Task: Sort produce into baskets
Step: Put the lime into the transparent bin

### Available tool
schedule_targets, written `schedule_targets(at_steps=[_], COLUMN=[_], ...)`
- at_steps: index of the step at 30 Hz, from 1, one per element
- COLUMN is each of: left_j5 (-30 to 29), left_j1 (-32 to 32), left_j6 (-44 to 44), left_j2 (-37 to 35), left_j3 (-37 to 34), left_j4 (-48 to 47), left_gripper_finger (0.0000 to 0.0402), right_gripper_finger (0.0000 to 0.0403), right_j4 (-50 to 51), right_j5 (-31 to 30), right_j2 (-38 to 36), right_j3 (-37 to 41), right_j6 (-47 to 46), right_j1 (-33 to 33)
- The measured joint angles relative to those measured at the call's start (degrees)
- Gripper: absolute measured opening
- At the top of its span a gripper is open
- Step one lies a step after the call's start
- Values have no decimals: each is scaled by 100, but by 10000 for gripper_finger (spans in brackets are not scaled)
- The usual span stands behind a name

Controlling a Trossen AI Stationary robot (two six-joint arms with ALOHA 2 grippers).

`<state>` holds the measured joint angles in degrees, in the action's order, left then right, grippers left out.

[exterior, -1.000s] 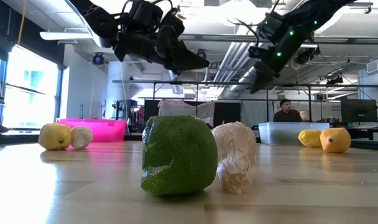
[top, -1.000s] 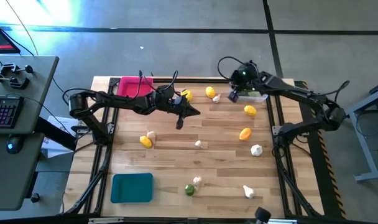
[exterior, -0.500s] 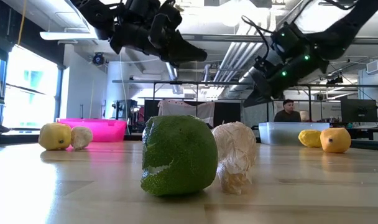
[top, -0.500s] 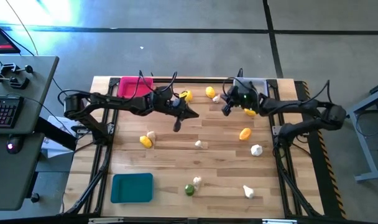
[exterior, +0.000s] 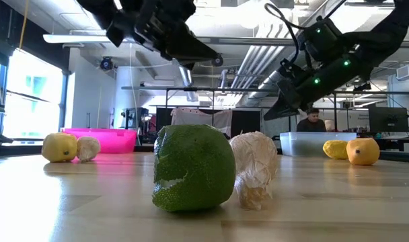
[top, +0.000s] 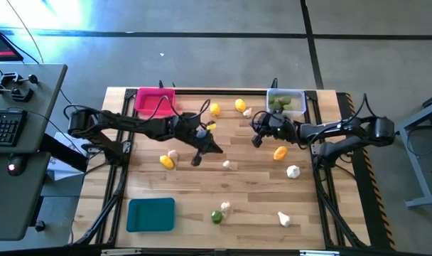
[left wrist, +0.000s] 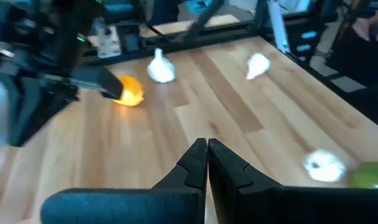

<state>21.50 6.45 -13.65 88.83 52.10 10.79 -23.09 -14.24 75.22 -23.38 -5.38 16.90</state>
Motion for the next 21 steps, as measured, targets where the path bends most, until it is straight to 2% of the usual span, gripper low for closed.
schedule_targets(at_steps=[7, 13, 21], left_j5=[-167, -549, -1082], left_j1=[-403, -705, -1249], left_j6=[-13, -13, -41], left_j2=[-90, -164, -181], left_j3=[0, 12, 483], left_j4=[-272, -495, -1253], left_gripper_finger=[0, 0, 0], right_gripper_finger=[0, 0, 0], right_j4=[-152, -205, -444], right_j5=[-24, -16, 235], right_j2=[0, 0, 2], right_j3=[0, 0, -2], right_j6=[22, 24, 26], right_j1=[-234, -235, -246])
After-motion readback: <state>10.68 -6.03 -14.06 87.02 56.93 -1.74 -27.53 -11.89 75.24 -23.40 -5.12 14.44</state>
